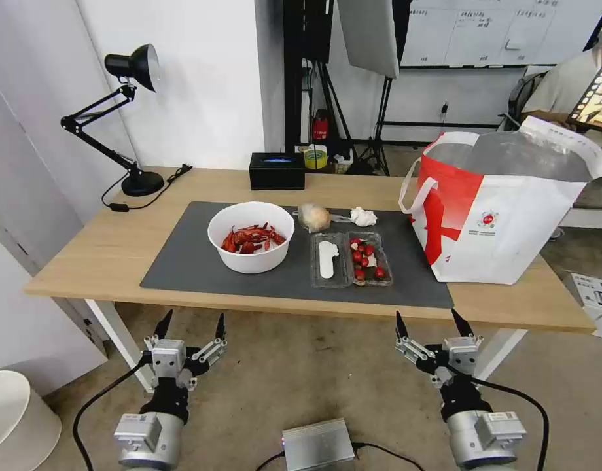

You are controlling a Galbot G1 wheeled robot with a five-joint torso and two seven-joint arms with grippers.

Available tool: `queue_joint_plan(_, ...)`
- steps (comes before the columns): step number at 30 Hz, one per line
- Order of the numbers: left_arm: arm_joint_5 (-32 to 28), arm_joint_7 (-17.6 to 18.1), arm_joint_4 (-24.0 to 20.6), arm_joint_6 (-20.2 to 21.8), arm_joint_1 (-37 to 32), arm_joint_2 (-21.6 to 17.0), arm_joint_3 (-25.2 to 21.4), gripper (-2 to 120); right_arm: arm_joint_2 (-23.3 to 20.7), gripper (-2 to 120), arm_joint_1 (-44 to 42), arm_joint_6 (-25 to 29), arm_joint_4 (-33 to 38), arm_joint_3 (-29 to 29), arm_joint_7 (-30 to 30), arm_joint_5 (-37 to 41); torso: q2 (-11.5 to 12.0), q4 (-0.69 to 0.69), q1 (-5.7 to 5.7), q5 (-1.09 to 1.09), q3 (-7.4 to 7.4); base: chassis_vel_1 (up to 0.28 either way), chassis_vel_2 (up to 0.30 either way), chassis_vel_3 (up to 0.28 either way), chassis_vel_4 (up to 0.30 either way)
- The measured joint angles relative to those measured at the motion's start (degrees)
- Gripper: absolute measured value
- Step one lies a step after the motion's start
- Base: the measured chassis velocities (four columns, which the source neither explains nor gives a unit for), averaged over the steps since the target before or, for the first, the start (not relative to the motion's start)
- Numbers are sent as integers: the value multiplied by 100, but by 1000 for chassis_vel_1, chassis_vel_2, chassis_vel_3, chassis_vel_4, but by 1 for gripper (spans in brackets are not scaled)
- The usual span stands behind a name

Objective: Pick up the trash from the table and place it into the takeout bag.

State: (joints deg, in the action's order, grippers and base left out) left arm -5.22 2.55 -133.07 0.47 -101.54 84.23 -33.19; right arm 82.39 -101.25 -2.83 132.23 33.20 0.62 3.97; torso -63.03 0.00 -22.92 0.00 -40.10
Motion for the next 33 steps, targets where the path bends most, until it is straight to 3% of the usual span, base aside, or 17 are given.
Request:
queue_joint_plan(2, -196, 105, -52, 28, 61, -66, -62, 100, -169, 100, 96, -145, 24, 82, 38, 194, 0, 0, 0, 0, 0, 0, 0, 0, 0)
queue_joint_plan(4, -783, 427, -216, 108, 239, -259, -252, 100, -634, 100, 350, -540, 93, 311, 140, 721, 1, 0, 0, 1, 0, 0, 0, 0, 0)
queue_joint_plan(11, -1088, 590, -295, 152, 331, -360, -349, 100, -1465, 100, 813, -1256, 225, 722, 331, 1678, 1, 1, -1, 1, -1, 0, 0, 0, 0)
queue_joint_plan(15, -1181, 509, -271, 104, 336, -384, -324, 100, -1650, 100, 874, -1225, 217, 648, 327, 2089, 0, 2, 0, -1, 0, 0, 0, 0, 0)
queue_joint_plan(20, -1729, -136, 77, -185, 432, -598, 77, 100, -1710, 100, 885, -1208, 197, 584, 314, 2286, 0, -1, 0, 2, 0, 0, 0, 0, 0)
queue_joint_plan(33, -2753, -31, 200, 393, 872, -1241, 826, 100, -1847, 100, 878, -1145, 125, 570, 161, 2491, 0, 0, -1, 0, -1, 0, 0, 0, 0)
